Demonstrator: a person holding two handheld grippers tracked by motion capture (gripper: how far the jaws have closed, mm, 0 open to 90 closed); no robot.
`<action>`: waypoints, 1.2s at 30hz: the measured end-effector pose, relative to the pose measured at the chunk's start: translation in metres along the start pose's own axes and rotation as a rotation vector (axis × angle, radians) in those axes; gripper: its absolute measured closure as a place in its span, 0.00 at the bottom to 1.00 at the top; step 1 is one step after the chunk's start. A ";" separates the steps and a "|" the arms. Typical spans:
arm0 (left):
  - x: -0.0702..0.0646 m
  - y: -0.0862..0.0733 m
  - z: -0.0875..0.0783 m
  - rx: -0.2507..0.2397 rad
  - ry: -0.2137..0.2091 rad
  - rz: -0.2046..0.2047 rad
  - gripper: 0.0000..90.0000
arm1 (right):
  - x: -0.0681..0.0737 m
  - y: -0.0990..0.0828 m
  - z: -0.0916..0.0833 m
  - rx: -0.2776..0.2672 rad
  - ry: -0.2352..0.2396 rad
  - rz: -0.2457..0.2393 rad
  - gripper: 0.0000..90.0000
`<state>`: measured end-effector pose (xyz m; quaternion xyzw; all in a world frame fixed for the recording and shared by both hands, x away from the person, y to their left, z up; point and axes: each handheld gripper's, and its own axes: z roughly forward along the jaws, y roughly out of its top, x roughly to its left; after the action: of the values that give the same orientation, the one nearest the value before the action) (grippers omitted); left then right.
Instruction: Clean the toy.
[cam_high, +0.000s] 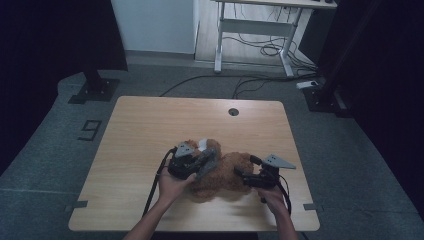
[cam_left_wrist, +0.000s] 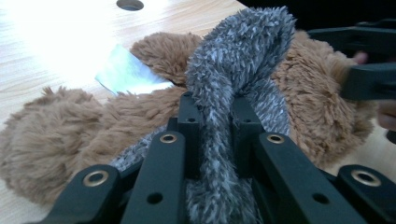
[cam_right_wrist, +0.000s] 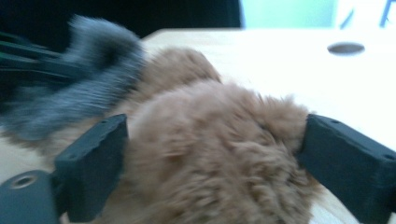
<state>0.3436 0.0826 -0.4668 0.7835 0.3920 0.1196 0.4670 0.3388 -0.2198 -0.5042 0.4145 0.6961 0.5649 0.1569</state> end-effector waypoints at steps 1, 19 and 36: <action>-0.001 -0.001 -0.001 -0.004 -0.002 0.000 0.87 | -0.001 -0.002 0.004 0.028 -0.014 0.005 0.03; -0.009 -0.029 -0.016 -0.089 -0.022 -0.007 0.87 | -0.004 -0.021 0.022 0.124 0.143 -0.010 0.36; -0.002 -0.007 -0.007 -0.110 -0.005 -0.037 0.86 | 0.015 -0.013 0.032 -0.067 -0.110 -0.279 0.51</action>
<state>0.3353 0.0875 -0.4689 0.7497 0.3982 0.1302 0.5123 0.3462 -0.1881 -0.5226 0.3385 0.7181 0.5367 0.2857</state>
